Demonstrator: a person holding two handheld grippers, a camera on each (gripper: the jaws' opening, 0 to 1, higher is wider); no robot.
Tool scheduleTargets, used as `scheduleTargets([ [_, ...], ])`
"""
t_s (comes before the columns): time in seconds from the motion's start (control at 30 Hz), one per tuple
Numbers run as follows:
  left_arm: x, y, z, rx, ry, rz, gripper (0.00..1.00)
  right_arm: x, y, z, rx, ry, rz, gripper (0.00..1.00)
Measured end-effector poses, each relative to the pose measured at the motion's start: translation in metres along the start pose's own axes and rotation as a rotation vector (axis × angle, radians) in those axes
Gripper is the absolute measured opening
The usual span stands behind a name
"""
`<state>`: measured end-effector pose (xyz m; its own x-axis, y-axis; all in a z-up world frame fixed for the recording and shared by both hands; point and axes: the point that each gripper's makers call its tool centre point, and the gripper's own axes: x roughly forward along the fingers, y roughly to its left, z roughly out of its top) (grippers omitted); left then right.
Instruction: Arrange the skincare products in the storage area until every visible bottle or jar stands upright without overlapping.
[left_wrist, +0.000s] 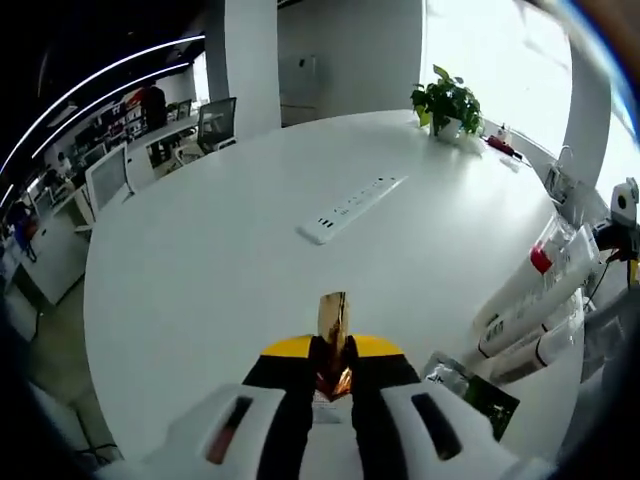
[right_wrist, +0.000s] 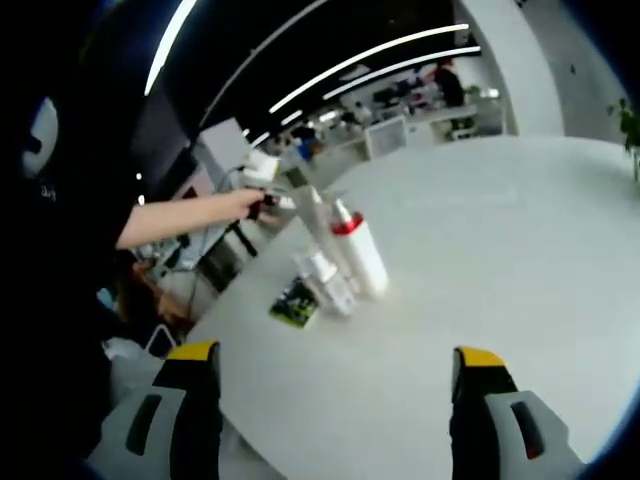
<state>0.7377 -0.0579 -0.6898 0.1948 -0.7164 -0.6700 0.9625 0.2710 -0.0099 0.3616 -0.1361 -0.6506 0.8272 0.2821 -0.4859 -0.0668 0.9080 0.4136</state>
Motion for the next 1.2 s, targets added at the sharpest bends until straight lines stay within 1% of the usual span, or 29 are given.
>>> scheduleTargets([
  [0.2,-0.031,-0.023,0.014,0.031,-0.029,-0.032,0.15,-0.003,0.010,0.022,-0.041,-0.031,0.027,0.97],
  [0.27,-0.041,-0.030,0.018,0.042,-0.037,-0.041,0.15,-0.003,0.014,0.029,-0.058,-0.045,0.040,0.96],
  [0.3,-0.043,-0.031,0.018,0.047,-0.037,-0.041,0.15,-0.002,0.018,0.032,-0.063,-0.053,0.050,0.96],
  [0.43,-0.056,-0.043,0.018,0.070,-0.037,-0.061,0.15,0.001,0.029,0.034,-0.071,-0.056,0.077,0.96],
  [0.47,-0.059,-0.047,0.017,0.073,-0.035,-0.063,0.15,0.002,0.033,0.033,-0.083,-0.046,0.083,0.96],
  [0.5,-0.066,-0.057,0.018,0.077,-0.035,-0.064,0.15,0.003,0.035,0.032,-0.090,-0.041,0.086,0.96],
  [0.6,-0.078,-0.068,0.017,0.081,-0.038,-0.073,0.15,0.002,0.043,0.035,-0.105,-0.037,0.106,0.96],
  [0.67,-0.086,-0.077,0.013,0.106,-0.030,-0.074,0.15,0.001,0.045,0.037,-0.111,-0.040,0.113,0.95],
  [0.73,-0.094,-0.086,0.008,0.120,-0.021,-0.080,0.15,0.000,0.051,0.040,-0.124,-0.043,0.132,0.91],
  [0.83,-0.107,-0.098,0.004,0.134,-0.023,-0.090,0.15,-0.001,0.065,0.045,-0.141,-0.048,0.188,0.78],
  [0.9,-0.114,-0.106,0.003,0.133,-0.028,-0.101,0.15,-0.001,0.075,0.047,-0.151,-0.055,0.218,0.72],
  [1.0,-0.130,-0.126,0.003,0.147,-0.043,-0.123,0.15,0.000,0.090,0.051,-0.151,-0.066,0.264,0.75],
  [1.07,-0.139,-0.138,0.003,0.155,-0.049,-0.140,0.15,0.002,0.097,0.053,-0.162,-0.063,0.285,0.72],
  [1.1,-0.142,-0.145,0.007,0.174,-0.050,-0.141,0.15,0.003,0.101,0.055,-0.171,-0.064,0.296,0.70],
  [1.17,-0.144,-0.151,0.007,0.193,-0.058,-0.156,0.15,0.004,0.107,0.057,-0.179,-0.064,0.314,0.67],
  [1.2,-0.150,-0.157,0.008,0.193,-0.065,-0.166,0.15,0.004,0.112,0.060,-0.174,-0.070,0.333,0.67],
])
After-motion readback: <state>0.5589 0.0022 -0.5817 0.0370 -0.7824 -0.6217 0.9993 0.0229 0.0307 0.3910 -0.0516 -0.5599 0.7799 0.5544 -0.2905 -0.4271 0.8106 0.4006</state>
